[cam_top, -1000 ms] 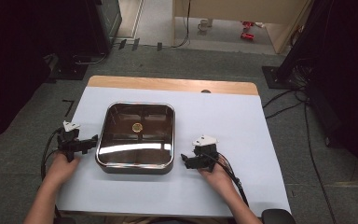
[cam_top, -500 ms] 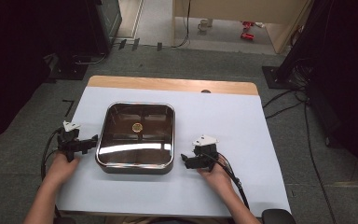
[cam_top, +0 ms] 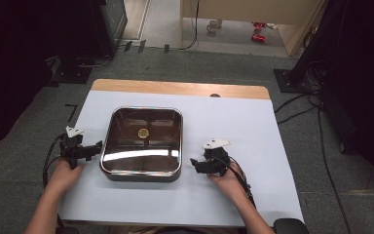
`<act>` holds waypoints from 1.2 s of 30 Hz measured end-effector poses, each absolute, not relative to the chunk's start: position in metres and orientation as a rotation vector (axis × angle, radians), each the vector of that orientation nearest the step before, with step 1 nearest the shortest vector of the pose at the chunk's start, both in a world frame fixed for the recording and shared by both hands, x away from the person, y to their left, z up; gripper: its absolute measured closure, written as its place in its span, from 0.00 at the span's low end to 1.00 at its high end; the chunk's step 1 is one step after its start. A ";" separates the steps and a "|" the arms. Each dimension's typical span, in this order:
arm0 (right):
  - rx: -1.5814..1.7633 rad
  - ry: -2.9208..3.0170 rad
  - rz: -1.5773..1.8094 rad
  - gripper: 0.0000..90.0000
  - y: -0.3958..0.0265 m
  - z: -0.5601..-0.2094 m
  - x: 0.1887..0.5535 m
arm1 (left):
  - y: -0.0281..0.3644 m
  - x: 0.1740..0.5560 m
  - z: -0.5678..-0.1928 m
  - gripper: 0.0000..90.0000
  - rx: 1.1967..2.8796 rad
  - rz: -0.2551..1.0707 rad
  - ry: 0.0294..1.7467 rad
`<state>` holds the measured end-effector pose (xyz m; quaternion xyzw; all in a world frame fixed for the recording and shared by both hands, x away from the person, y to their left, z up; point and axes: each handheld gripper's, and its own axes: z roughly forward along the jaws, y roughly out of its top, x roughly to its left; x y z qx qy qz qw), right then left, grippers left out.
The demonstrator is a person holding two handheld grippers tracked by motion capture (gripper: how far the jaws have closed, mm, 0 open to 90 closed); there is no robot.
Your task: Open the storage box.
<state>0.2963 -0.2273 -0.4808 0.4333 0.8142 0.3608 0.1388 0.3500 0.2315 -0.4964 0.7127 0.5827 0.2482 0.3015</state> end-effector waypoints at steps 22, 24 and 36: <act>1.104 2.372 1.178 0.33 -0.212 -0.429 0.300 | 0.231 0.350 -0.497 0.13 1.889 0.659 1.545; 1.089 2.366 1.181 0.33 -0.208 -0.425 0.303 | 0.231 0.350 -0.497 0.13 1.889 0.659 1.545; 1.032 2.376 1.212 0.38 -0.181 -0.412 0.323 | 0.232 0.350 -0.497 0.13 1.889 0.659 1.545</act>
